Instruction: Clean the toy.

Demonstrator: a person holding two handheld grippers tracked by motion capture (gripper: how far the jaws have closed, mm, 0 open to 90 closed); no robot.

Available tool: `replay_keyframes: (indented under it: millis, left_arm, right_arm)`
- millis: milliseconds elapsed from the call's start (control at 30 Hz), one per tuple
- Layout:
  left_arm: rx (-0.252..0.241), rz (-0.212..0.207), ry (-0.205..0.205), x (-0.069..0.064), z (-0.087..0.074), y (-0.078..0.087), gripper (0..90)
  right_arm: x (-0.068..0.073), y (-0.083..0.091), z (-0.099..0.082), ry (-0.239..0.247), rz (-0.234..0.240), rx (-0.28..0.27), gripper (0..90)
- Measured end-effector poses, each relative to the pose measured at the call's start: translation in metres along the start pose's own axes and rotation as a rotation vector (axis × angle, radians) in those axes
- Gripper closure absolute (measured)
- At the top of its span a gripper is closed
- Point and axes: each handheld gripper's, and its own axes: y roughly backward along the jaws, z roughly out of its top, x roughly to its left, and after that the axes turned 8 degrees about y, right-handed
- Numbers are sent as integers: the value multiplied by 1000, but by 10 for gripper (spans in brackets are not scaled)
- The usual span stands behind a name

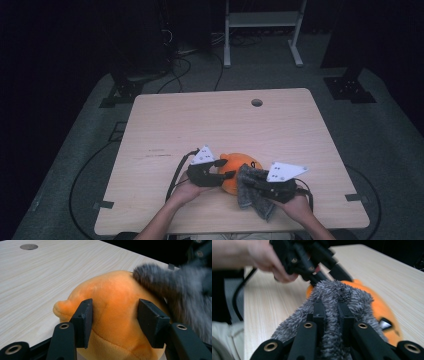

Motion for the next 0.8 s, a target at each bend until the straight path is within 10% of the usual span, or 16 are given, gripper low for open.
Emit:
replay_keyframes:
  millis: [233,533,800]
  left_arm:
    - [-3,-10,-2,-2,-3,-1,473]
    - [19,-4,-75,-10,-4,-2,474]
    - [49,-4,-109,-14,-5,-1,476]
  right_arm:
    - [-16,8,-10,-57,-114,61,797]
    - [-8,0,4,-33,-61,25,797]
    - [-31,17,-7,-156,-162,74,797]
